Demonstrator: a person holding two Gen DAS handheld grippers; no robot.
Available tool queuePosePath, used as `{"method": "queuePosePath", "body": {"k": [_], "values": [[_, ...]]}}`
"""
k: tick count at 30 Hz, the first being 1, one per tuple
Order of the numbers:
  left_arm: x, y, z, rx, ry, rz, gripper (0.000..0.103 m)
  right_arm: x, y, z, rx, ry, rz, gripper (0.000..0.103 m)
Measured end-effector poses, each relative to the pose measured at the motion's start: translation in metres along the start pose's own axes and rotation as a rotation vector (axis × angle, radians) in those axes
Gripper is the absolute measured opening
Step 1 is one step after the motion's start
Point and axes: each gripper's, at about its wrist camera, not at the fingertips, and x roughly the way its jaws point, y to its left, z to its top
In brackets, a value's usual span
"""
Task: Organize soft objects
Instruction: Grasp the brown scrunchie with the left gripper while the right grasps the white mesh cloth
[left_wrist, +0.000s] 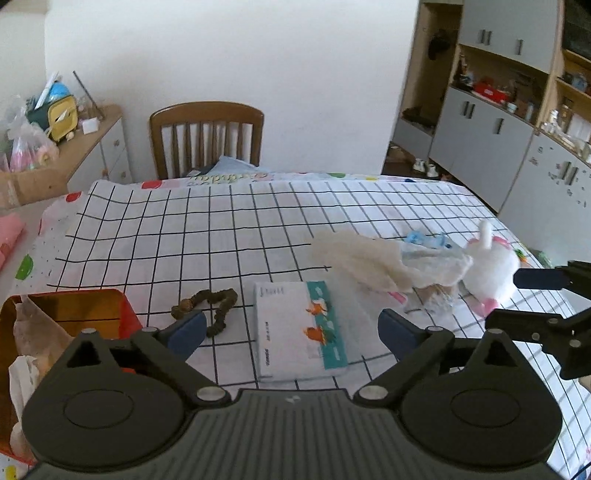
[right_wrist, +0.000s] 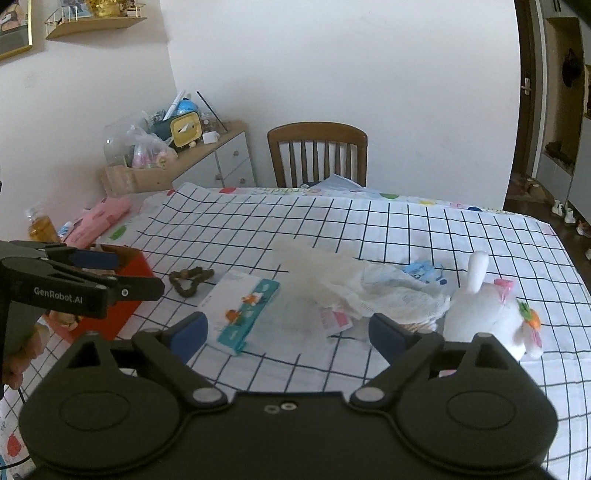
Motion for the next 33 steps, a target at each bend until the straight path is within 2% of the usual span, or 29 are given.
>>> {"method": "queuePosePath", "body": {"k": [10,19,25,31,33], "values": [[0.039,0.015,0.009,-0.027,0.028,0.06,0.1,0.039,-0.015,0.017,-0.016,0.025,0.031,0.094],[0.073,0.026,0.01,0.005,0.057,0.138,0.1,0.074,-0.02,0.025,-0.032,0.056,0.058,0.094],[0.095,0.039,0.012,-0.023,0.089,0.16,0.1,0.094,-0.023,0.031,-0.043,0.067,0.053,0.094],[0.11,0.042,0.014,-0.004,0.096,0.198,0.099,0.117,-0.028,0.036,-0.045,0.088,0.037,0.091],[0.115,0.044,0.015,-0.008,0.102,0.199,0.093,0.123,-0.028,0.036,-0.05,0.095,0.031,0.09]]}}
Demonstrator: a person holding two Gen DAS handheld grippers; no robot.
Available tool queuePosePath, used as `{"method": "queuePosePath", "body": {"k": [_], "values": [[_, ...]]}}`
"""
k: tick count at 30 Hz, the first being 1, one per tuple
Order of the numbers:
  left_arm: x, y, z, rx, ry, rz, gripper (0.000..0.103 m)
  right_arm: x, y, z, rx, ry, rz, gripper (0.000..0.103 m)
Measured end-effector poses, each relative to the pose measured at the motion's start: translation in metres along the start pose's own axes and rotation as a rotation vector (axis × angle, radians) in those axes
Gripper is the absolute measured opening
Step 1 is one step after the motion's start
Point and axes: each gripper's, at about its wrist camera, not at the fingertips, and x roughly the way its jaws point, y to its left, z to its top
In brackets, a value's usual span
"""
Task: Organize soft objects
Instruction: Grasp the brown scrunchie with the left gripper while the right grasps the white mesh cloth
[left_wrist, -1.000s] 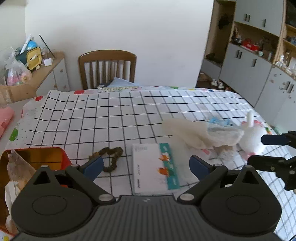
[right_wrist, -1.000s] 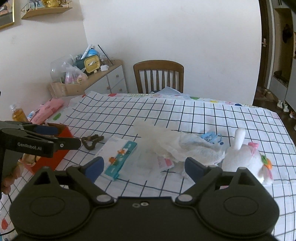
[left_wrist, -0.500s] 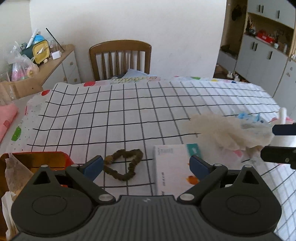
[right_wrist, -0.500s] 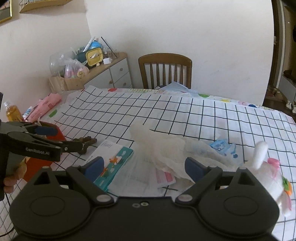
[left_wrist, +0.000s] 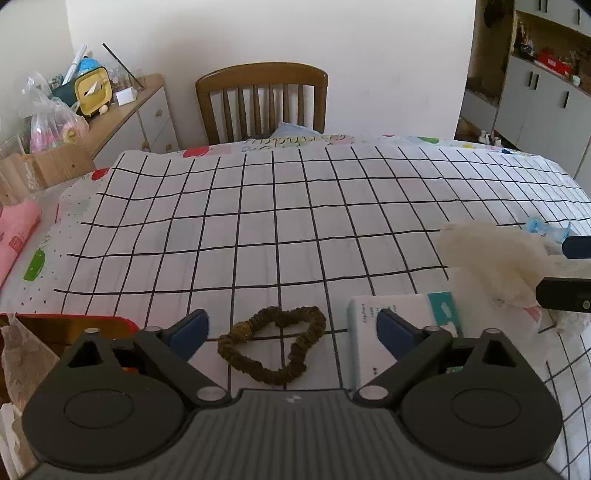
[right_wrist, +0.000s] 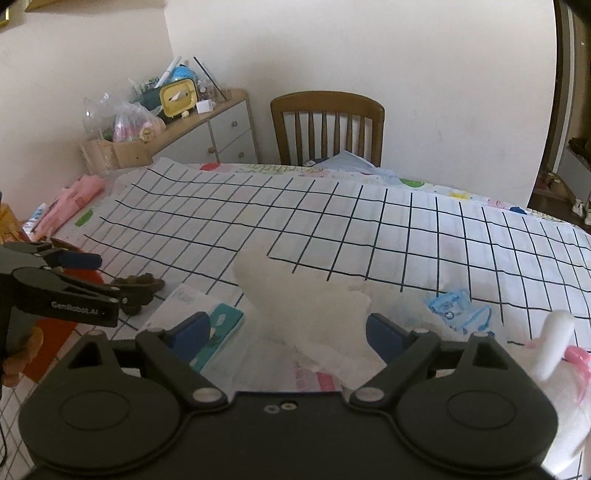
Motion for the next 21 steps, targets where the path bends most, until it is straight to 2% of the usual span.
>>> {"method": "queuePosePath", "body": {"k": [6,10,14,16,20,21], "values": [[0.014,0.003,0.001,-0.003,0.032,-0.001,0.067,0.015,-0.003,0.002,-0.005,0.019,-0.015,0.087],[0.021,0.005,-0.002,-0.004,0.055,-0.003,0.056,0.023,-0.003,0.002,-0.005,0.034,-0.023,0.083],[0.021,0.005,-0.003,0.006,0.044,-0.006,0.047,0.031,-0.004,0.002,-0.005,0.048,-0.036,0.078],[0.022,0.005,-0.002,0.009,0.045,-0.013,0.036,0.034,-0.004,0.001,-0.006,0.056,-0.048,0.074],[0.025,0.003,-0.003,0.024,0.053,-0.023,0.033,0.038,-0.004,0.0,-0.009,0.065,-0.063,0.065],[0.026,0.002,-0.004,0.026,0.055,-0.025,0.029,0.038,-0.004,0.0,-0.011,0.067,-0.067,0.061]]}}
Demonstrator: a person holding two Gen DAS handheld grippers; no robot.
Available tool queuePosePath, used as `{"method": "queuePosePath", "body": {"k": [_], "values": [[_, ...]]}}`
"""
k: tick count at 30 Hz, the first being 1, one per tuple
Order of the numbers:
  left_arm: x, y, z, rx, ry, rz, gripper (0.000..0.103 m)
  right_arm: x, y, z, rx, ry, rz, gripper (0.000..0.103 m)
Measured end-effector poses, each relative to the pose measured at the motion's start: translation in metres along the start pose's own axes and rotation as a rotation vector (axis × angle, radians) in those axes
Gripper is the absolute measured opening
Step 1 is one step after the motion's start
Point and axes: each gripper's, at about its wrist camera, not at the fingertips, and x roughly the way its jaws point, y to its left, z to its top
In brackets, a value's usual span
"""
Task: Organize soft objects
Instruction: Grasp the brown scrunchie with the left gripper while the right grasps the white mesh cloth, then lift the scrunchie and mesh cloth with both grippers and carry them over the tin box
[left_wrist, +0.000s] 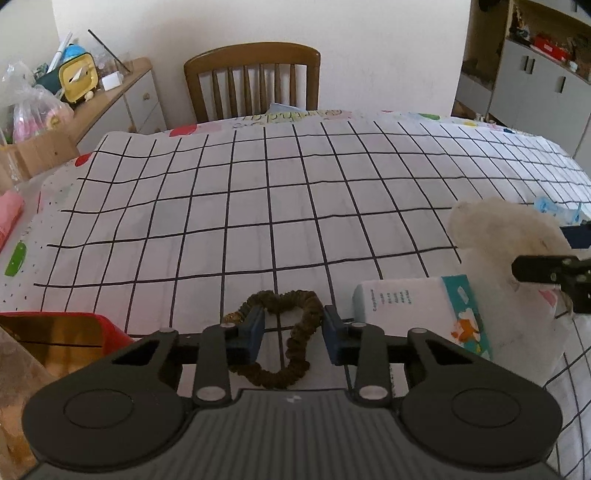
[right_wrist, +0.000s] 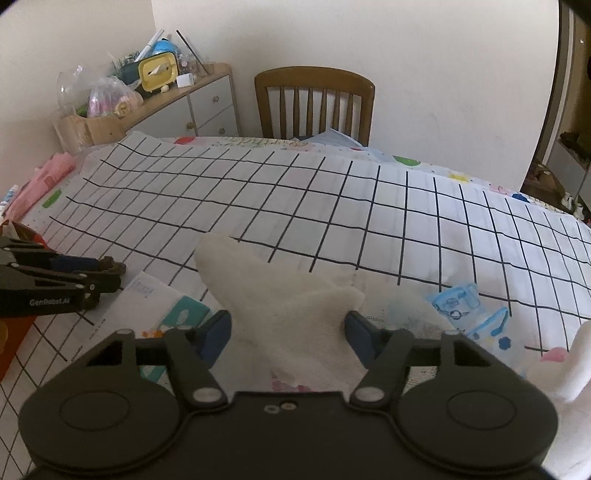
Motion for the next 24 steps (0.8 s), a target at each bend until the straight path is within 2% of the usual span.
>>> {"method": "queuePosePath", "body": {"k": [1,8,10,14,24], "values": [[0.001,0.0,0.0,-0.001,0.002,-0.003,0.023,0.001,0.0,0.0,-0.002,0.002,-0.004,0.056],[-0.003,-0.002,-0.003,0.004,-0.015,-0.022,0.011,0.002,-0.002,-0.003,0.003,0.011,-0.027,0.029],[-0.006,-0.001,-0.003,0.001,-0.023,-0.026,0.01,0.0,-0.002,-0.004,0.005,0.008,-0.031,0.014],[-0.012,0.002,-0.003,-0.016,-0.033,-0.044,0.009,-0.01,-0.006,-0.004,0.031,-0.017,-0.024,0.008],[-0.044,0.008,0.004,-0.049,-0.074,-0.064,0.009,-0.048,-0.006,0.0,0.061,-0.07,0.002,0.006]]}}
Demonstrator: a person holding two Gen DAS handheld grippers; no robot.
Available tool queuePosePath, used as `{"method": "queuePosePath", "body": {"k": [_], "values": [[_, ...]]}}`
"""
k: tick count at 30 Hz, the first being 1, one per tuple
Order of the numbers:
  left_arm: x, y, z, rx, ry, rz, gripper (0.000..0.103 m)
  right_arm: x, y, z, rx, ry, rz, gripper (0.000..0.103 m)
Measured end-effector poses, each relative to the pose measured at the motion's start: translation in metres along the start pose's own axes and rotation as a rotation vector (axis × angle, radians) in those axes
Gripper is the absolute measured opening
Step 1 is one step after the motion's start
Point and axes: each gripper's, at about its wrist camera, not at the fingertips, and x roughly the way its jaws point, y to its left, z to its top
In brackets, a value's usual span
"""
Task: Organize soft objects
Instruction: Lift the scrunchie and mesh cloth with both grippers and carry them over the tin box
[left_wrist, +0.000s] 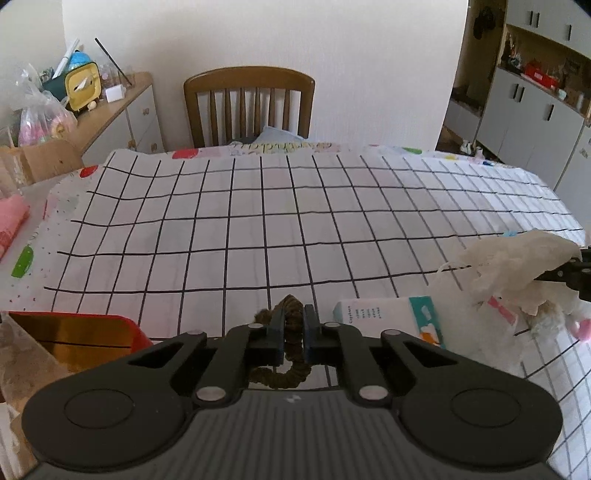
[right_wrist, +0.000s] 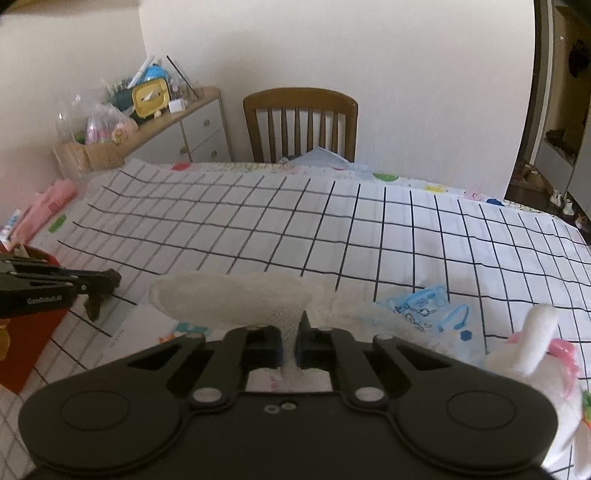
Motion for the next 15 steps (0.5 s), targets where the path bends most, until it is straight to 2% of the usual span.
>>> {"method": "queuePosePath", "body": {"k": [15], "values": [[-0.059,-0.002,0.002,-0.002,-0.053,-0.059,0.009,-0.064,0.021,0.021,0.046,-0.057,0.085,0.006]]}}
